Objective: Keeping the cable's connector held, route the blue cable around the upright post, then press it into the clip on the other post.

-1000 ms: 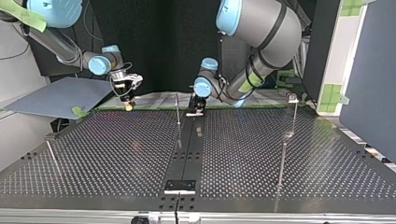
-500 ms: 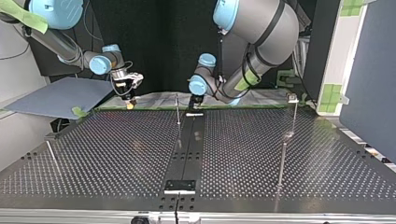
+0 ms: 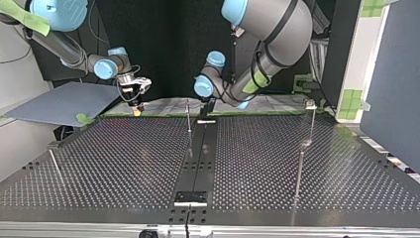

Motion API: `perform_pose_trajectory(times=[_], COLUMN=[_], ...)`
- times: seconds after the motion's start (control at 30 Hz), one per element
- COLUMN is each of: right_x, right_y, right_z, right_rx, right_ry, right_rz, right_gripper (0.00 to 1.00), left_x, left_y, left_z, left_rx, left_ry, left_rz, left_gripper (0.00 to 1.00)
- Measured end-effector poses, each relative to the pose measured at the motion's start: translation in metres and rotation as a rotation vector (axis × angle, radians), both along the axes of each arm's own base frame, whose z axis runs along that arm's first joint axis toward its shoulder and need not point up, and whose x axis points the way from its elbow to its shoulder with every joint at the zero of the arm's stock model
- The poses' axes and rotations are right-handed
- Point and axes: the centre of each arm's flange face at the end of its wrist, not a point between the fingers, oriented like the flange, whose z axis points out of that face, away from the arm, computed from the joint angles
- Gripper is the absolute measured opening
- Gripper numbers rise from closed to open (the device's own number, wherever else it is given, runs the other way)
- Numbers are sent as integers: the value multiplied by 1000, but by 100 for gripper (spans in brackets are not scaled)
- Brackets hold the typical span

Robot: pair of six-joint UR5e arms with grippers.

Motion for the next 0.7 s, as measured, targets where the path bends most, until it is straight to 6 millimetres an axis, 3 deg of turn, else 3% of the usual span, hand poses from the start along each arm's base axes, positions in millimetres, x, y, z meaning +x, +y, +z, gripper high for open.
perform_pose_trajectory(times=[0.37,0.7], right_x=[-1,-2], right_y=[0,0], right_z=[0,-1], right_rx=[0,6], right_ry=[2,3], right_rz=[-1,-2], right_gripper=[0,0], left_x=[-6,-29], left_y=[7,0], left_z=[25,24], left_rx=[-45,-58], left_ry=[-17,-4], left_rz=[20,-21], left_gripper=[100,100])
